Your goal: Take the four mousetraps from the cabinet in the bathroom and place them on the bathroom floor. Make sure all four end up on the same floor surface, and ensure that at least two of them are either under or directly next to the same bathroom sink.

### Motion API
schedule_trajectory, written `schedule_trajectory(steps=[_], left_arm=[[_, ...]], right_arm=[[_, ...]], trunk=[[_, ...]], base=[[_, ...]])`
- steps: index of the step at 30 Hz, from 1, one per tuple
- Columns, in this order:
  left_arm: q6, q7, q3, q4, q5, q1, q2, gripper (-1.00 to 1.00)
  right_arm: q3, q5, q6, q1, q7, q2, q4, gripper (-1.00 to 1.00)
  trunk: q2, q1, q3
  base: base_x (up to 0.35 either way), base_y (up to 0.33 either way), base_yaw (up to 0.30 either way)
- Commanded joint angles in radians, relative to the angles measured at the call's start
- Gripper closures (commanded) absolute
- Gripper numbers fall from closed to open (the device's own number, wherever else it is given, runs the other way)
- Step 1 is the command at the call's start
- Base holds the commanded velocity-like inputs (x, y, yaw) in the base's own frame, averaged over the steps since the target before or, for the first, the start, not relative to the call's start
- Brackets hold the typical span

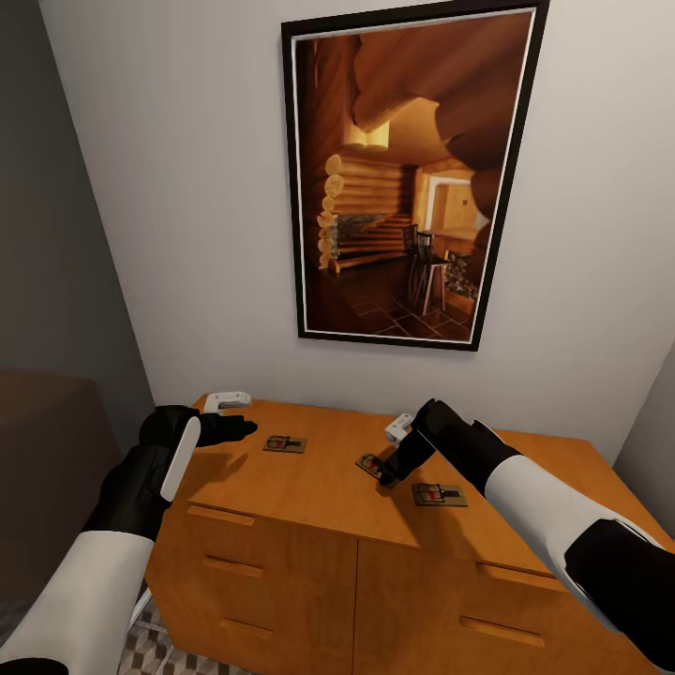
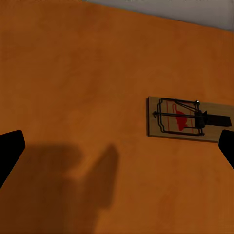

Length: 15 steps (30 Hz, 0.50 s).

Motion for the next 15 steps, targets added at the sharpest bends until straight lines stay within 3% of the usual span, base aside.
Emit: schedule_trajectory(steps=[1,13,14,15], left_arm=[[0.004,0.0,-0.001,-0.001,0.001,-0.001,0.001,-1.0],[0.004,0.0,-0.001,-0.001,0.001,-0.001,0.001,-1.0],[0.005,0.0,-0.001,0.0,0.001,-0.001,0.001,-1.0],[0.004,0.0,-0.001,0.0,0.001,-0.001,0.001,-1.0]], right_arm=[[0.005,0.02,-0.003,0.002,0.005,-0.001,0.021,-1.0],[0.005,0.015,-0.002,0.002,0.003,0.008,0.023,-1.0],[0.005,0.015,-0.002,0.002,0.003,0.014,0.023,1.0],[0.005,0.015,-0.001,0.002,0.003,0.02,0.024,1.0]], trunk=[[-0.001,0.0,-0.002],[-0.001,0.0,-0.002],[-0.001,0.0,-0.002],[-0.001,0.0,-0.002]], base=[[0.0,0.0,0.0],[0.0,0.0,0.0],[0.0,0.0,0.0],[0.0,0.0,0.0]])
